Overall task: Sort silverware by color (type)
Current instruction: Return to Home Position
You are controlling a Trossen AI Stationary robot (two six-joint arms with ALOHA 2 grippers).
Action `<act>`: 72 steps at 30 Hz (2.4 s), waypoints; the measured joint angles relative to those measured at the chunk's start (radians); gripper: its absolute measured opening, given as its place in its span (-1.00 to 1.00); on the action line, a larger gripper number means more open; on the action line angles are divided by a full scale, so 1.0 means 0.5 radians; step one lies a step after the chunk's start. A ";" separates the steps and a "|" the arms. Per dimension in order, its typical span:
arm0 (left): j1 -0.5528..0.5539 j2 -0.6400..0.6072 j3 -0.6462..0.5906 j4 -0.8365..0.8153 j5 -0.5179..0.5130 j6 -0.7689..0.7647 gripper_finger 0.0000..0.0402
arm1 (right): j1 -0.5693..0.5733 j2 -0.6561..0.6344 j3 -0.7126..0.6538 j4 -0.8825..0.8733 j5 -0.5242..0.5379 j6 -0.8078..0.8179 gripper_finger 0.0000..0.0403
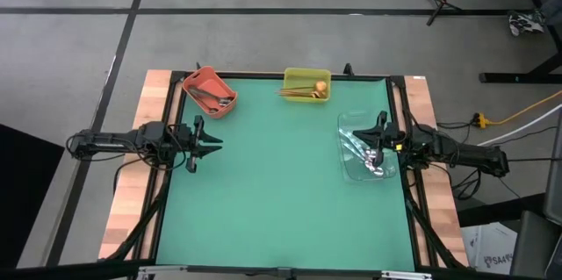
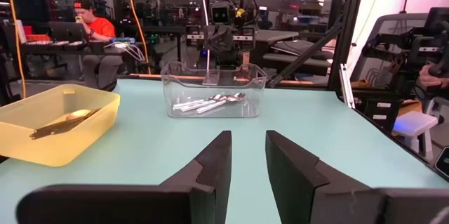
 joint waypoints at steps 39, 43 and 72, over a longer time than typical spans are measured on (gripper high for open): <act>0.000 0.000 0.000 0.000 0.000 0.000 -0.59 | 0.000 0.001 -0.056 0.138 -0.023 -0.057 -1.00; 0.000 0.000 0.000 0.000 0.001 0.000 -0.59 | 0.000 0.001 -0.056 0.138 -0.024 -0.056 -1.00; -0.001 0.000 0.000 0.000 0.001 0.000 -0.59 | 0.000 0.001 -0.056 0.138 -0.025 -0.056 -1.00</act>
